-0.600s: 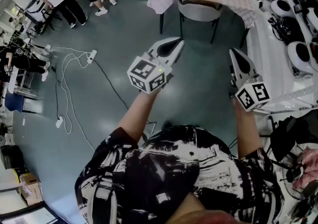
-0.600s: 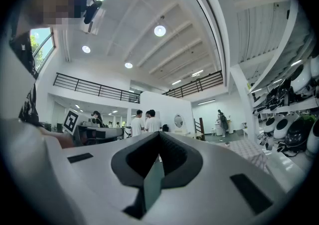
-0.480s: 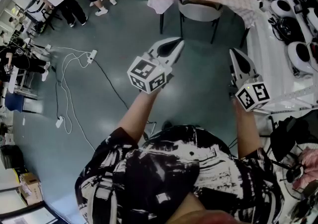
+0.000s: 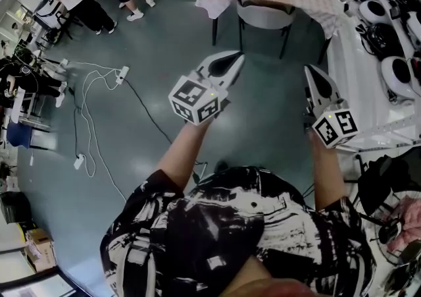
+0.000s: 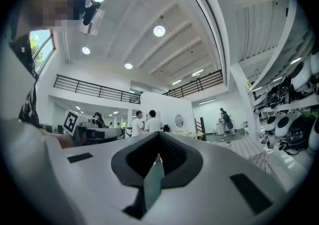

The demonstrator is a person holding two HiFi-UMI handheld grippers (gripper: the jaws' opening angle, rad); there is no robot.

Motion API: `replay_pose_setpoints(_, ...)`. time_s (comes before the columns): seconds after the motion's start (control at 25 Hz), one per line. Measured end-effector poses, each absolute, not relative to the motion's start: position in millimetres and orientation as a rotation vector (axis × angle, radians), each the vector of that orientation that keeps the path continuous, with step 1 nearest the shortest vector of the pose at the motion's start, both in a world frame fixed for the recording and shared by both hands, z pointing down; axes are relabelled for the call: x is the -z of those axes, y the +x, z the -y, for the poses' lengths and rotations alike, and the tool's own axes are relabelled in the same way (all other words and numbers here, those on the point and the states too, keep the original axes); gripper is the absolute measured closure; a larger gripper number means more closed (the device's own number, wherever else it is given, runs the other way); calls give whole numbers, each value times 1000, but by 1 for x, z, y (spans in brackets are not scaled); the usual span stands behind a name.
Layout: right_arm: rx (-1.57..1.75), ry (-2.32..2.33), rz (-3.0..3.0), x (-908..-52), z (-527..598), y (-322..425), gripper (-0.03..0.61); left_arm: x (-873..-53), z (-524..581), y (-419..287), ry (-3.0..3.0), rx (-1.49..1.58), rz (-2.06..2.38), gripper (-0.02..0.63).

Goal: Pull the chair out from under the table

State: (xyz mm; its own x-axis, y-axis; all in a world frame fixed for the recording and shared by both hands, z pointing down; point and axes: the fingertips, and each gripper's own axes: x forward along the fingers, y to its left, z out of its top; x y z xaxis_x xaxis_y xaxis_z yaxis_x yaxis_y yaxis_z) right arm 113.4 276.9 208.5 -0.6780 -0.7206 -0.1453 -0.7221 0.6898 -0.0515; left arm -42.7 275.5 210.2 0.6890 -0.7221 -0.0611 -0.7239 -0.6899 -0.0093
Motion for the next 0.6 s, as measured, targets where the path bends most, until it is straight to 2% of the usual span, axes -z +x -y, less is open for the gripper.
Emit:
replay_pose_setpoints(0.12, -25, -1132, -2702, -202, -278, 117, 588, -207, -277, -42, -2848, -102, -1187, 612)
replay_pose_setpoints(0.16, -27, -1121, -2673, -198, -278, 119, 535, -205, -278, -41, -2854, -129, -1162, 604)
replay_pose_setpoints(0.2, -23, -1117, -2633, -194, -277, 123, 379, -202, -279, -40, -2865, -166, -1134, 516)
replay_pose_setpoints(0.24, -24, -1122, -2586, -189, -275, 129, 266, -199, -280, -39, -2880, -201, -1103, 386)
replay_pose_setpoints(0.28, -42, -1136, -2540, -184, -273, 136, 144, -196, -281, -36, -2892, -226, -1070, 223)
replay_pose_setpoints(0.32, -79, -1151, -2504, -180, -273, 142, 52, -193, -282, -34, -2894, -236, -1038, 126)
replay_pose_setpoints(0.4, -150, -1154, -2469, -173, -276, 149, 5, -188, -287, -30, -2870, -229, -987, 68)
replay_pose_setpoints(0.6, -195, -1148, -2462, -170, -276, 157, 3, -186, -291, -23, -2837, -184, -927, 48)
